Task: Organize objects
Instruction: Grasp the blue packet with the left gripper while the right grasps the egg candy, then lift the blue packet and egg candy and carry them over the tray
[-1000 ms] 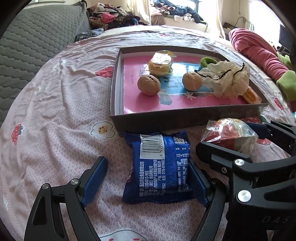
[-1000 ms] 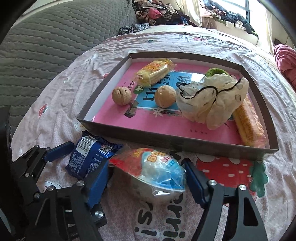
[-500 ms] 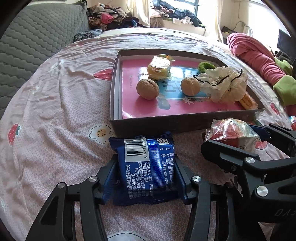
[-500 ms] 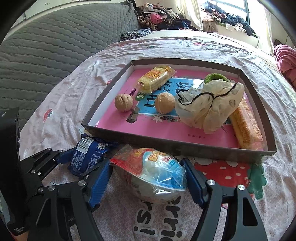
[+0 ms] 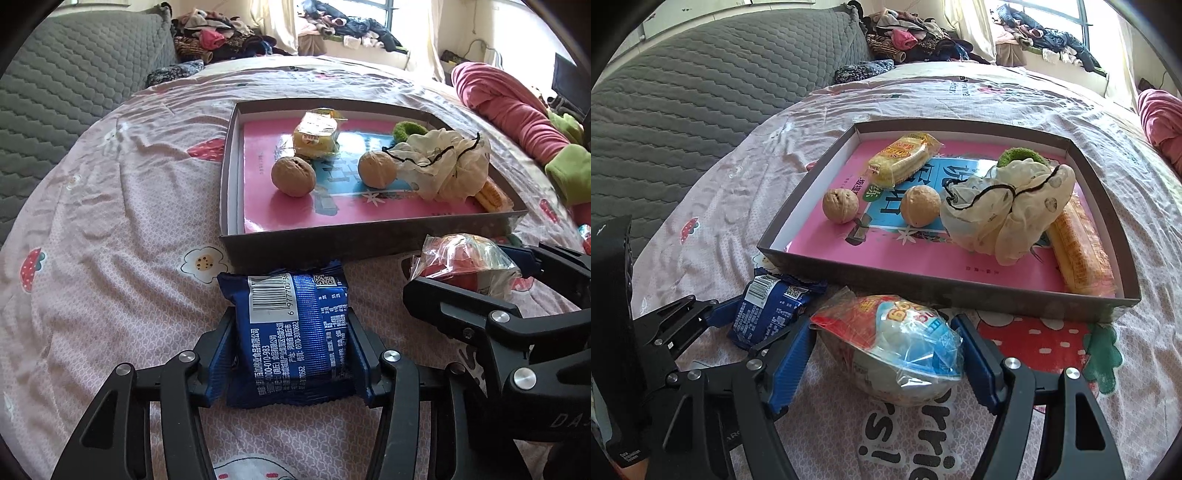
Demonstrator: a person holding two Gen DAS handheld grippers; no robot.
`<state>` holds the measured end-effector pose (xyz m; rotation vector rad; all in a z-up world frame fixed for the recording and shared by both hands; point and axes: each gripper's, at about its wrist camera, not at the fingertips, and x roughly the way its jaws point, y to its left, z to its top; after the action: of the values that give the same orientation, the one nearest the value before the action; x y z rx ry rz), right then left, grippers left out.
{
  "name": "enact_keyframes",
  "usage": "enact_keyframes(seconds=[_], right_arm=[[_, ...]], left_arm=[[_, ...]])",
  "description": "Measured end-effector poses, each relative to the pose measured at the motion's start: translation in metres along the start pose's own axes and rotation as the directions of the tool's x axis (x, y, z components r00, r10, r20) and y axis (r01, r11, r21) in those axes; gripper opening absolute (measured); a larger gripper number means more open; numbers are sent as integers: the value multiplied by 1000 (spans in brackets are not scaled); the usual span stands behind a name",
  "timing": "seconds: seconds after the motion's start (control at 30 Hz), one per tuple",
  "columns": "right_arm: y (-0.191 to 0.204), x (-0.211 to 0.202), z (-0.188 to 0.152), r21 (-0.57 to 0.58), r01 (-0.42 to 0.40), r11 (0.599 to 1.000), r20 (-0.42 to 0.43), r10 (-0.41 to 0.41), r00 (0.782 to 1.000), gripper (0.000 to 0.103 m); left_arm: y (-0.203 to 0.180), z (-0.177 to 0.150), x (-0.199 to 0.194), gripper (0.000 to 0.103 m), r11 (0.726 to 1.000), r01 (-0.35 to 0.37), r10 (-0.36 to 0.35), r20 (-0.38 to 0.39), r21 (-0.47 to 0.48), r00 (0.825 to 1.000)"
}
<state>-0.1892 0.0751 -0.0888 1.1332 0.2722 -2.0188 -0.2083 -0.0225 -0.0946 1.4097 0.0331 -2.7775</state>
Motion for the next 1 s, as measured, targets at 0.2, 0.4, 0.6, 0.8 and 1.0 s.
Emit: enact_keyframes(seconds=[0.2, 0.4, 0.6, 0.8, 1.0], right_arm=[[-3, -5, -4, 7, 9, 1000, -1, -9, 1000, 75], [-9, -15, -10, 21, 20, 1000, 1, -20, 1000, 75], [-14, -34, -20, 25, 32, 999, 2, -32, 999, 75], [-17, -58, -31, 27, 50, 998, 4, -50, 999, 75], [-22, -87, -35, 38, 62, 997, 33, -63, 997, 75]], left_arm=[[-1, -1, -2, 55, 1000, -8, 8, -5, 2, 1000], [-4, -5, -8, 55, 1000, -9, 9, -13, 2, 1000], [-13, -10, -21, 55, 1000, -2, 2, -15, 8, 1000], [-24, -14, -41, 55, 1000, -3, 3, -10, 16, 1000], [-32, -5, -69, 55, 1000, -8, 7, 24, 25, 1000]])
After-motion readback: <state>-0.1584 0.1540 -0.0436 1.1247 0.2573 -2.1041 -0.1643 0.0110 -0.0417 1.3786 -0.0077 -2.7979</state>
